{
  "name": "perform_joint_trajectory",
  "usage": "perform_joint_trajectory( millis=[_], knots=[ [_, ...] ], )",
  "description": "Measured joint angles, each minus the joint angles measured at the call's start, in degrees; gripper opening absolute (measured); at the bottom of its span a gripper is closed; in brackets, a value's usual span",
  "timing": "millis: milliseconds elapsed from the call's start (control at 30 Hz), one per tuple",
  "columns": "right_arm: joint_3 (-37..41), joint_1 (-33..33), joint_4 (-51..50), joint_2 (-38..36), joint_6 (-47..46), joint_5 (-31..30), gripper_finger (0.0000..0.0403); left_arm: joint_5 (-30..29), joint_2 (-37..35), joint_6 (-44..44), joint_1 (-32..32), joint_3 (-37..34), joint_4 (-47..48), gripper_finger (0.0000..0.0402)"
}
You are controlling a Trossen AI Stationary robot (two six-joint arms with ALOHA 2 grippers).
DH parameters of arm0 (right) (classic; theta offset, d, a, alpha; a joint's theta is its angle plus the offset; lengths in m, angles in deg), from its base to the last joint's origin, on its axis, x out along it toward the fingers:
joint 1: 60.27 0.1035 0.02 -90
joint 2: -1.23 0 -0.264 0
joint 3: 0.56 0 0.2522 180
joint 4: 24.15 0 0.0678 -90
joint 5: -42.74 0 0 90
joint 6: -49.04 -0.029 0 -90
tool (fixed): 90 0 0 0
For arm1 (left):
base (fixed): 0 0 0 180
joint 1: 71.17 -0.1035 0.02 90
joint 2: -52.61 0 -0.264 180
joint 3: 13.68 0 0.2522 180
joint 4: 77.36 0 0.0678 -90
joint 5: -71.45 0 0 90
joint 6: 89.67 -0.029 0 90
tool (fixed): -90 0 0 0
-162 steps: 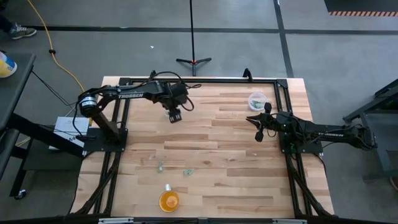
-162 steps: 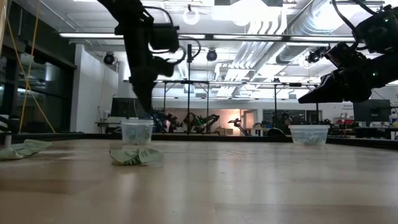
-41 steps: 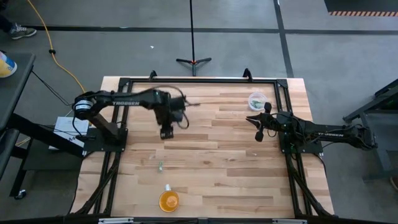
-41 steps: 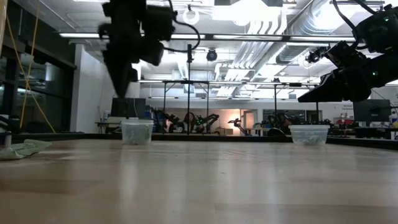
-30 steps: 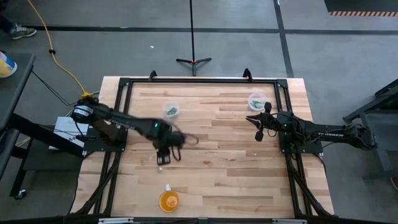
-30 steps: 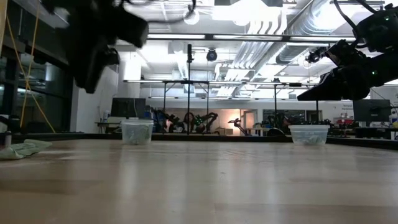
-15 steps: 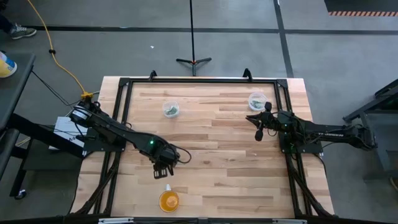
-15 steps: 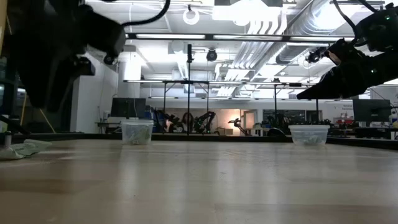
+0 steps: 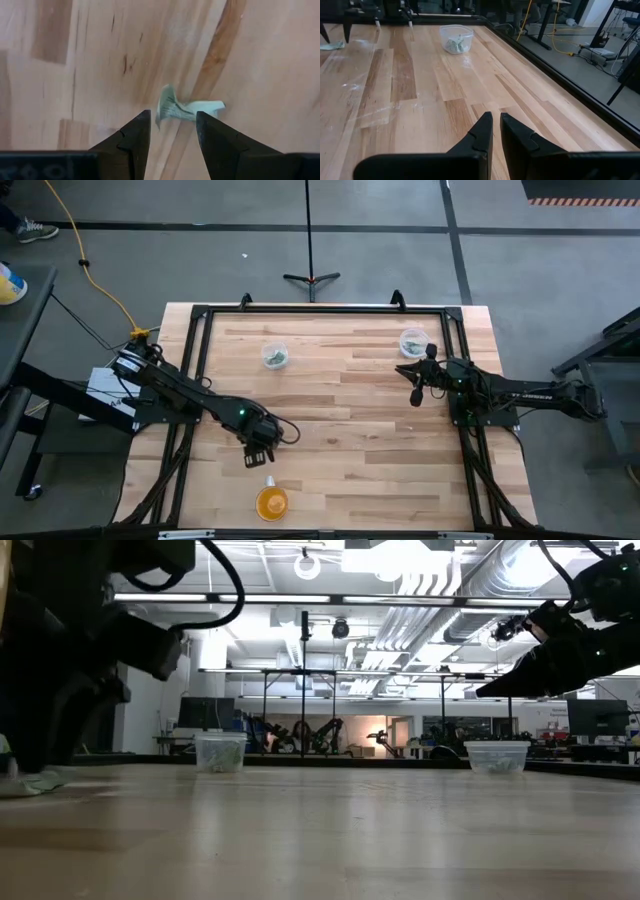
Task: Pick and place items into bin
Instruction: Put the stevia packet into the left transparent bin
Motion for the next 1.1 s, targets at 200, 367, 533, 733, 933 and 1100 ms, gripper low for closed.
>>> perform_joint_trajectory(
  millis=[200,367,533,733,933,1100],
  knots=[
    [0.02,-0.01,0.00,0.00,0.01,0.00,0.0028,1.46,-0.04,-0.74,0.00,-3.96,-8.97,0.0193],
    [0.00,-0.02,0.00,0.00,0.02,0.00,0.0028,1.69,-0.28,-0.70,-0.02,-5.19,-10.20,0.0191],
    [0.01,-0.02,0.16,0.00,0.02,0.00,0.0028,0.38,-0.22,-4.05,-0.04,-5.26,-9.77,0.0134],
    [0.02,-0.01,0.35,0.00,0.02,0.00,0.0028,-1.93,-0.37,-6.87,-0.44,-5.04,-8.77,0.0022],
    [0.02,-0.02,0.35,0.00,0.50,-0.02,0.0028,-6.16,-0.04,-10.12,-3.39,-1.69,-3.12,0.0045],
    [0.02,-0.02,0.37,0.00,0.52,-1.51,0.0028,-11.31,-0.07,-19.86,-8.57,3.30,4.43,0.0020]
  ],
)
